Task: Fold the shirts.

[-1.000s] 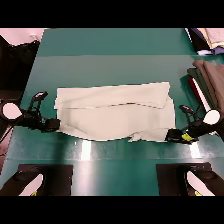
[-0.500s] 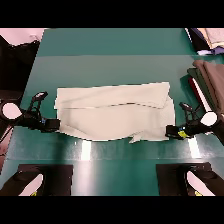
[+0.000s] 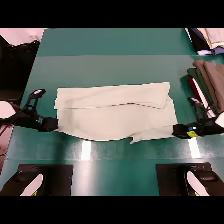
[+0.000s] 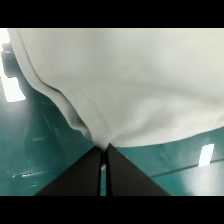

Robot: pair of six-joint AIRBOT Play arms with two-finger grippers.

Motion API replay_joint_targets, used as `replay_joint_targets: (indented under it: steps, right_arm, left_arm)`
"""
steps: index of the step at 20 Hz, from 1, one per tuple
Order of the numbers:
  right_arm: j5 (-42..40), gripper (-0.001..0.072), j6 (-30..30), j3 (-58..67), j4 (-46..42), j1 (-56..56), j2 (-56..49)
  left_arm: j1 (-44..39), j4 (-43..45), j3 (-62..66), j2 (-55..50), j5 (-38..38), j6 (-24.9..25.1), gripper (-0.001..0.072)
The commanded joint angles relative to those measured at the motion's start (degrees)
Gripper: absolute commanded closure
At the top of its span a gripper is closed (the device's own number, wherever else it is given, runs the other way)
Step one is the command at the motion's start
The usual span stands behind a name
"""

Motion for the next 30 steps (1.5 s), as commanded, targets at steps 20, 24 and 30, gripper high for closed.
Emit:
replay_joint_targets:
  steps: [20, 24, 30]
  right_arm:
    - [-15.8, 0.0698, 2.3, 25.6, -2.1, 0.0, -22.9]
    - [-20.8, 0.0698, 2.3, 27.1, -2.1, 0.0, -28.0]
    - [-27.1, 0.0696, 2.3, 27.1, -1.9, 0.0, -33.5]
  left_arm:
    - [0.0, 5.1, 0.7, 0.3, 33.6, -2.7, 0.0682]
    - [0.0, 5.1, 1.1, -7.2, 41.0, -3.4, 0.0681]
    - [0.0, 4.5, 1.2, -14.8, 47.2, -3.4, 0.0681]
